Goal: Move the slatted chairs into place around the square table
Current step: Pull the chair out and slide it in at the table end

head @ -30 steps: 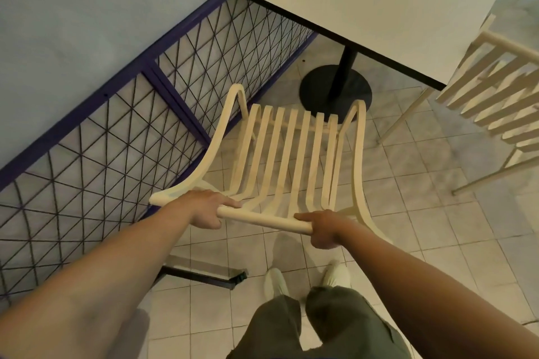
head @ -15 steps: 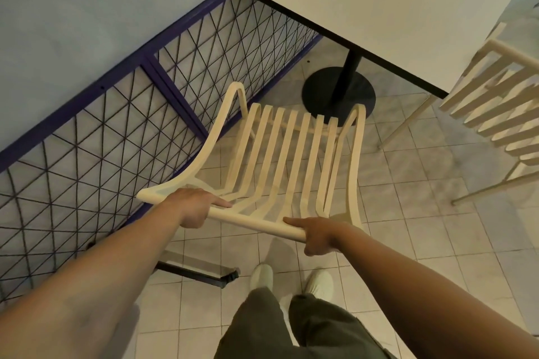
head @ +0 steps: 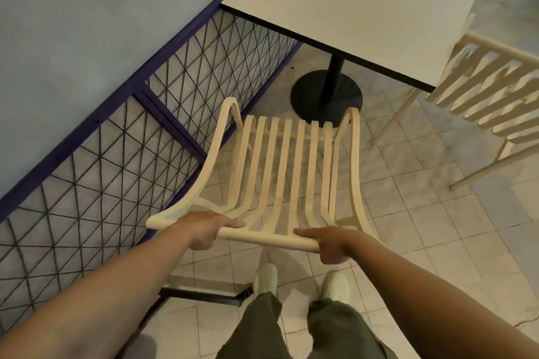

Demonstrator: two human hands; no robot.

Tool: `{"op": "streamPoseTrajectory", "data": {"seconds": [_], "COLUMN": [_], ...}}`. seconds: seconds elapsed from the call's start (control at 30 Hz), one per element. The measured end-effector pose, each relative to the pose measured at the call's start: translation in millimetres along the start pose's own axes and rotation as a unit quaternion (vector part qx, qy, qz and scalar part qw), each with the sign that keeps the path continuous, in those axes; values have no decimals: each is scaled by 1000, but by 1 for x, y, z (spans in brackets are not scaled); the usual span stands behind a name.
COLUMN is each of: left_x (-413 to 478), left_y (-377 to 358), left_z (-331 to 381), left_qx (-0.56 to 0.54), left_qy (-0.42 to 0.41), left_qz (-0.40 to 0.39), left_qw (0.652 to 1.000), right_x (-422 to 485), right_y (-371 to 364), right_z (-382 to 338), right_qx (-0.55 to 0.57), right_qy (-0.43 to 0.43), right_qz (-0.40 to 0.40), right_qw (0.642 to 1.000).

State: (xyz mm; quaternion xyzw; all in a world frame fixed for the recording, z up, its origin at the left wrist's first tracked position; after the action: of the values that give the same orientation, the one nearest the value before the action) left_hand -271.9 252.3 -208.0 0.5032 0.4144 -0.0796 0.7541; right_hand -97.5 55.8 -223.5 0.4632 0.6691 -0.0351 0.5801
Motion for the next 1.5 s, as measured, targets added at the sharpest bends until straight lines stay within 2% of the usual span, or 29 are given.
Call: {"op": "streamPoseTrajectory", "data": {"seconds": [0.43,0.7,0.93,1.5], "left_x": [23,31,30,32], "left_y": [50,72,74,68], "left_z": [-55,-75,-92,-99], "left_qx": [81,113,110,136], "left_qy": [-5,-27,-47,-17], "left_qz": [-24,-8,-8,20], "left_qw": [996,993,993,990], "right_x": [21,35,38,39], "right_y": [5,8,7,7], "right_z": [-54,-76,-97,-100], "right_qx": [57,99,116,128], "right_qy": [-23,-39,-37,-50], "right_qz": [31,46,44,100], "right_qw": [998,993,992,985]}}
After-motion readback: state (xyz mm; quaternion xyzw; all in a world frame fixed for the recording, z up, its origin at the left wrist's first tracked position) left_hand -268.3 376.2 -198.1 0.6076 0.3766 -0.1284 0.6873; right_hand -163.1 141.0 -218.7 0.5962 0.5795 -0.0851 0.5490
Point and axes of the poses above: each hand's wrist, its own x-axis towards the middle knuckle, its own y-axis out of the back of the hand, z = x × y, the point moved 9 cm from there along x, towards the middle knuckle, and after that the axes turned 6 degrees about z, right-handed, at the moved point
